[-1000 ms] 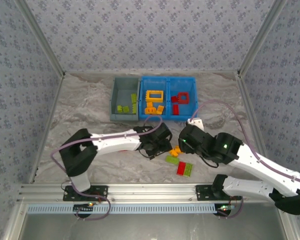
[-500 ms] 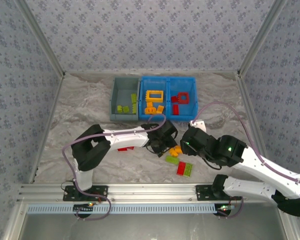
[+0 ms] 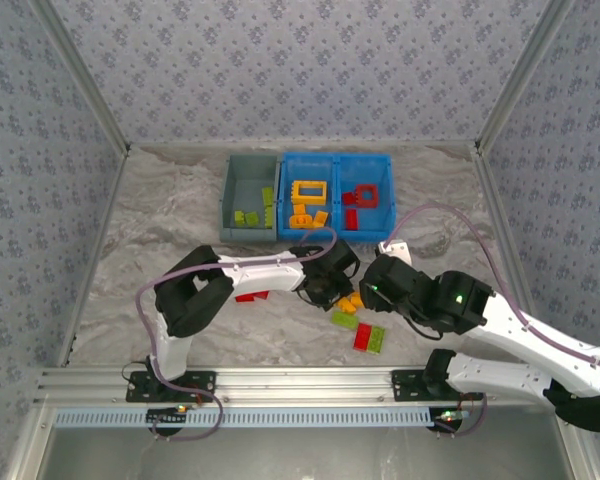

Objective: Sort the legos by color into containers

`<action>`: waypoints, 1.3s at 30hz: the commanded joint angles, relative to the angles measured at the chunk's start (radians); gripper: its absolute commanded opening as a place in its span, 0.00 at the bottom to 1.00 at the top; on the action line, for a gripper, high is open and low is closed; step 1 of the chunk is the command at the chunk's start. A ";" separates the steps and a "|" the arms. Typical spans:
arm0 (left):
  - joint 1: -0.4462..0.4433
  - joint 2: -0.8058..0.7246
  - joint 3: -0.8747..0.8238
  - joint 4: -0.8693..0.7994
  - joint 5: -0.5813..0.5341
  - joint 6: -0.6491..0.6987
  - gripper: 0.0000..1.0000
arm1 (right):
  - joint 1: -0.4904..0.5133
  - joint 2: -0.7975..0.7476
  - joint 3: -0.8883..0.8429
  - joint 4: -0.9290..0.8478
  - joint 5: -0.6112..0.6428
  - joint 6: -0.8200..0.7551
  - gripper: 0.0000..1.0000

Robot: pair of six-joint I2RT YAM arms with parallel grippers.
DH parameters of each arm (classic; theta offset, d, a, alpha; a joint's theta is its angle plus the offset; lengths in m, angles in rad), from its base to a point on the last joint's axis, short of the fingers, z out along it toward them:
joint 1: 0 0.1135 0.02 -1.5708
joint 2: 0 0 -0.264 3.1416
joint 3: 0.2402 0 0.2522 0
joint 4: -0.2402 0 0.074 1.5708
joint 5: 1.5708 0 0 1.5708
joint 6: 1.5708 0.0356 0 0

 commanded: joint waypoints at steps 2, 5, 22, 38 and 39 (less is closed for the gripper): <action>0.002 0.014 0.033 -0.024 0.008 0.009 0.33 | 0.007 0.006 -0.014 0.004 0.024 0.022 0.57; 0.002 0.011 0.036 -0.027 0.003 0.012 0.28 | 0.008 0.006 -0.013 0.004 0.025 0.024 0.57; 0.027 -0.155 0.065 -0.200 -0.186 0.126 0.13 | 0.003 -0.005 0.015 0.014 0.038 -0.034 0.57; 0.316 -0.106 0.432 -0.388 -0.272 0.663 0.13 | -0.081 0.217 0.129 0.290 0.057 -0.231 0.56; 0.325 -0.071 0.471 -0.396 -0.272 0.685 0.13 | -0.084 0.235 0.137 0.298 0.074 -0.229 0.56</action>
